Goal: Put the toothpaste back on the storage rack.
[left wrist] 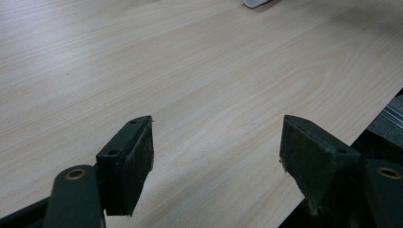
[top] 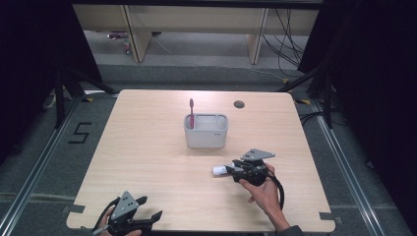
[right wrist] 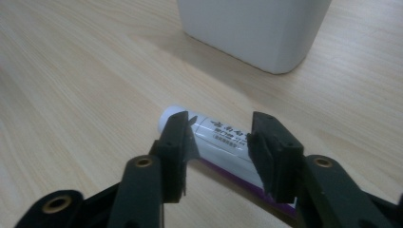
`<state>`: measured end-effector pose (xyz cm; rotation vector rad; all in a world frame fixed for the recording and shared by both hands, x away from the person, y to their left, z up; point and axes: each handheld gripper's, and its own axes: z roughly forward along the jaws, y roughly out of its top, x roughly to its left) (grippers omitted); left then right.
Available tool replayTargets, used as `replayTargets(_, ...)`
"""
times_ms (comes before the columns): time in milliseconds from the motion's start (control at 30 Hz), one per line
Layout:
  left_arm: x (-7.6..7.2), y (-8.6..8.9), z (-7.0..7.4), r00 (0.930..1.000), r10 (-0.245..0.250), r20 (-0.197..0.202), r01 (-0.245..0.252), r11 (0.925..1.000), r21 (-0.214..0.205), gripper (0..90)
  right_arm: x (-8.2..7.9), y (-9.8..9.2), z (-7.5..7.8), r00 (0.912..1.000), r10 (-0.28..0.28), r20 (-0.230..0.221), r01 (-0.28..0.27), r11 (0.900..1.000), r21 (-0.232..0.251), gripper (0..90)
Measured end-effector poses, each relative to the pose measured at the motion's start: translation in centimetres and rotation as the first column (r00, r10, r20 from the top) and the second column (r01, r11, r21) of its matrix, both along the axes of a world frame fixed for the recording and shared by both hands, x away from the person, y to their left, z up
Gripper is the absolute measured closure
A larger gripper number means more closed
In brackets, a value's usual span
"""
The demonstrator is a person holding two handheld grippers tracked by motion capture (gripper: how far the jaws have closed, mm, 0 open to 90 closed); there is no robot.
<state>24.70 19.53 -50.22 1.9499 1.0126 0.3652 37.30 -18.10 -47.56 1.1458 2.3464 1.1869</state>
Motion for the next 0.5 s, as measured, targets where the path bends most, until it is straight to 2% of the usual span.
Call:
replayTargets(133, 0.1, -0.1, 0.0, 1.0, -0.008, 0.002, 0.008, 1.0, 0.001, 26.6, 0.6, 0.4, -0.1, 0.9999, 0.015, 0.008, -0.015, 0.9996, -0.024, 67.9)
replayTargets(200, 0.1, -0.1, 0.0, 1.0, -0.008, 0.0, 0.008, 1.0, 0.005, 26.6, 0.6, 0.7, 0.2, 1.0, 0.003, -0.002, -0.003, 0.9998, -0.02, 73.8)
replayTargets(333, 0.1, -0.1, 0.0, 0.9998, -0.019, 0.001, 0.019, 0.9996, 0.02, 26.7, 1.3, 1.3, 0.1, 0.9994, 0.027, 0.019, -0.026, 0.9989, -0.04, 81.6)
replayTargets(367, 0.1, -0.1, 0.0, 0.9999, -0.016, -0.001, 0.016, 0.9996, 0.021, 26.7, 1.4, 1.6, 0.1, 1.0, 0.01, -0.002, -0.01, 0.9994, -0.033, 82.8)
replayTargets(500, 0.0, 0.0, 0.0, 0.9999, -0.012, 0.002, 0.012, 0.9997, 0.02, 26.8, 1.9, 2.7, -0.4, 0.9994, 0.03, -0.017, -0.03, 0.9983, -0.049, 85.6)
